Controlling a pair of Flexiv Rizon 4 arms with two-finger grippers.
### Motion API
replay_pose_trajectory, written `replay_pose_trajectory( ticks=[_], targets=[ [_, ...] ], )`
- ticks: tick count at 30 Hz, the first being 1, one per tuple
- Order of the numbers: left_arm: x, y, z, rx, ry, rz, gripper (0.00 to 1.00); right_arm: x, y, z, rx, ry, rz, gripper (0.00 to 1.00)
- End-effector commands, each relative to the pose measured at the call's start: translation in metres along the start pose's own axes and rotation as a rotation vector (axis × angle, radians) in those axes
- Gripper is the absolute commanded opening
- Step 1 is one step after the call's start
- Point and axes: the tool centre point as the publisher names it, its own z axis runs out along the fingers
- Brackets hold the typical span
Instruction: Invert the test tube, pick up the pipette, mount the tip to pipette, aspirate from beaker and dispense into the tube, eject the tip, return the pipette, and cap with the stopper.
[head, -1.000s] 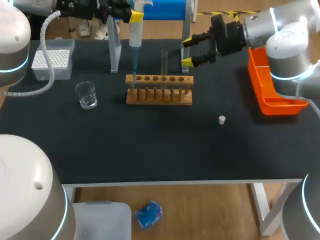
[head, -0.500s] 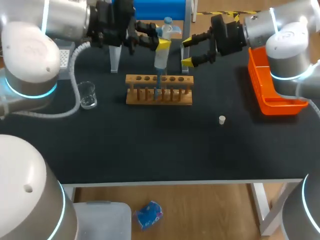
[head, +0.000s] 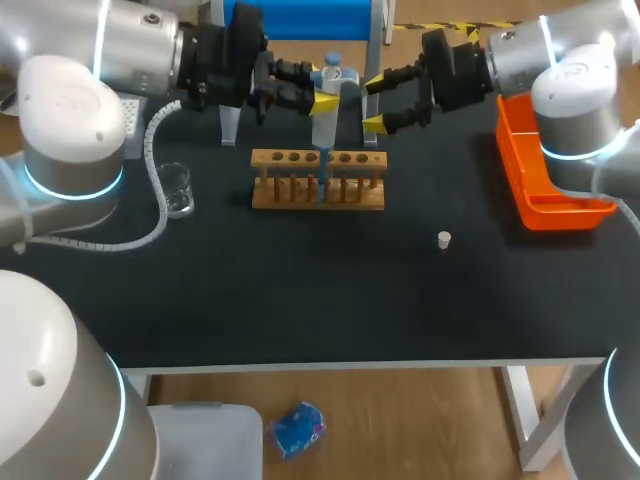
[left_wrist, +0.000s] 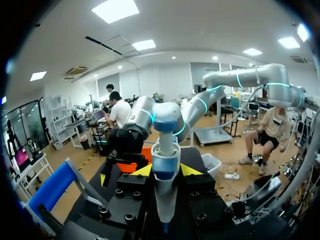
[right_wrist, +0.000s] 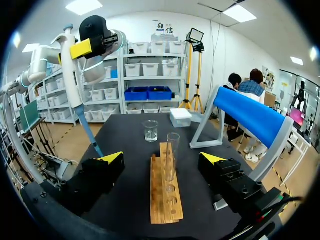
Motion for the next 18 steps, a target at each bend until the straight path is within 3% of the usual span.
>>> replay_pose_trajectory(
  ticks=[1, 5, 9, 18],
  targets=[
    [-0.004, 0.005, 0.004, 0.005, -0.002, -0.003, 0.00, 0.000, -0.001, 0.000, -0.001, 0.001, -0.001, 1.00],
    [-0.004, 0.007, 0.005, 0.003, -0.025, -0.016, 0.00, 0.000, -0.001, 0.000, -0.001, 0.001, -0.001, 1.00],
    [-0.001, 0.008, 0.003, -0.035, -0.108, -0.060, 0.00, 0.000, -0.001, 0.000, -0.001, 0.001, -0.001, 1.00],
    [0.008, 0.007, 0.001, -0.017, -0.183, -0.075, 0.00, 0.000, -0.001, 0.000, -0.001, 0.001, -0.001, 1.00]
  ],
)
